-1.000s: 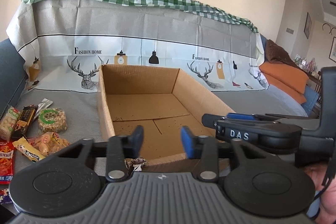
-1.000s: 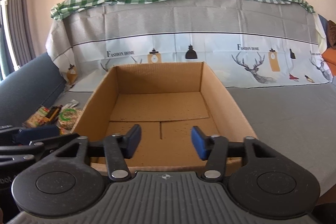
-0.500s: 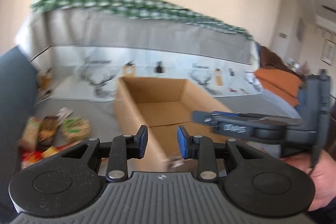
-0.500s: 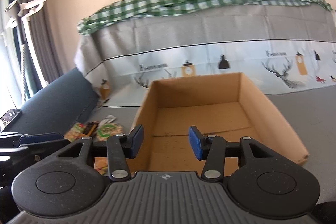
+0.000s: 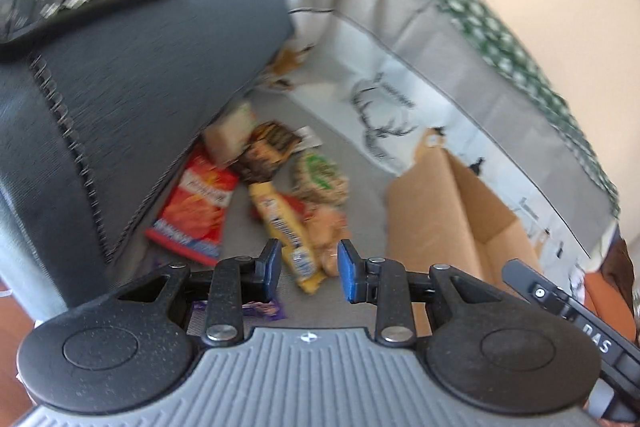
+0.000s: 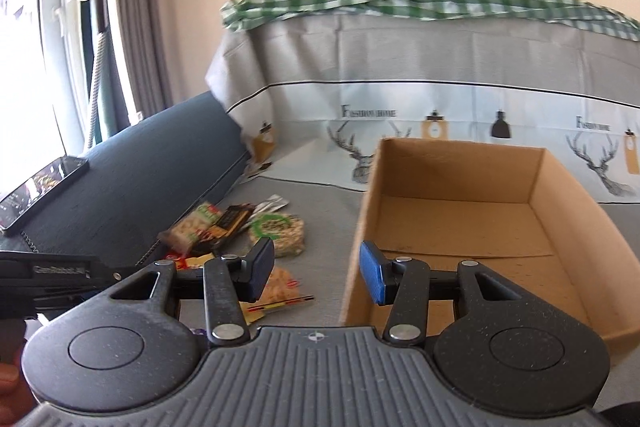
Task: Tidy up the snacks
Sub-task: 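Grasp the purple wafer bar with the left gripper while the right grasps the cracker bag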
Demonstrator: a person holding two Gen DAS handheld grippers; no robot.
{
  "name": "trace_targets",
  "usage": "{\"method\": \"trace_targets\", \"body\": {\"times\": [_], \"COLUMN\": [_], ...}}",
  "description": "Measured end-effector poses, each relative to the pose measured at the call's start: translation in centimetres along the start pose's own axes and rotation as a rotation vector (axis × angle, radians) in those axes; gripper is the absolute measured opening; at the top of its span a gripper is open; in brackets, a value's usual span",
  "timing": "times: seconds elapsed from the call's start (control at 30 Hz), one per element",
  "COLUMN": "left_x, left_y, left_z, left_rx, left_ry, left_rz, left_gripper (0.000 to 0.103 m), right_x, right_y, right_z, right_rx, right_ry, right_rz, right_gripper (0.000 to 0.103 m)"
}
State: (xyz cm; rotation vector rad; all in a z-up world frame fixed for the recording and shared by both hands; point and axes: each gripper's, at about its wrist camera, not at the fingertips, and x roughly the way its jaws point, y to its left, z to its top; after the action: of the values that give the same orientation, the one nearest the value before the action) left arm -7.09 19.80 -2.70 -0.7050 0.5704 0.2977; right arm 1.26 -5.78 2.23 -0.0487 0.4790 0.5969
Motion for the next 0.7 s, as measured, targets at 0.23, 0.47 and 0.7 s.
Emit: {"method": "trace_targets", "body": {"times": [0.23,0.47,0.7], "left_x": [1.4,3.0,4.4], "left_y": [4.4,6.3,5.8], "left_z": [-0.3,-1.1,-1.1], "left_rx": [-0.209,-0.346,-0.356], "left_ry": [0.109,0.201,0.197], "left_rz": [0.014,0.046,0.119], "left_gripper": [0.034,0.038,0.041], "right_x": [2.9,6.8,11.4], "right_y": [2.6,5.3,6.4], "right_z": [0.0,-0.9,-1.4], "right_rx": [0.003,-0.07,-0.153], "right_ry": [0.041,0.095,0.165], "right_rz": [0.051,0.119,0.105], "right_gripper": [0.05,0.054,0.08]}}
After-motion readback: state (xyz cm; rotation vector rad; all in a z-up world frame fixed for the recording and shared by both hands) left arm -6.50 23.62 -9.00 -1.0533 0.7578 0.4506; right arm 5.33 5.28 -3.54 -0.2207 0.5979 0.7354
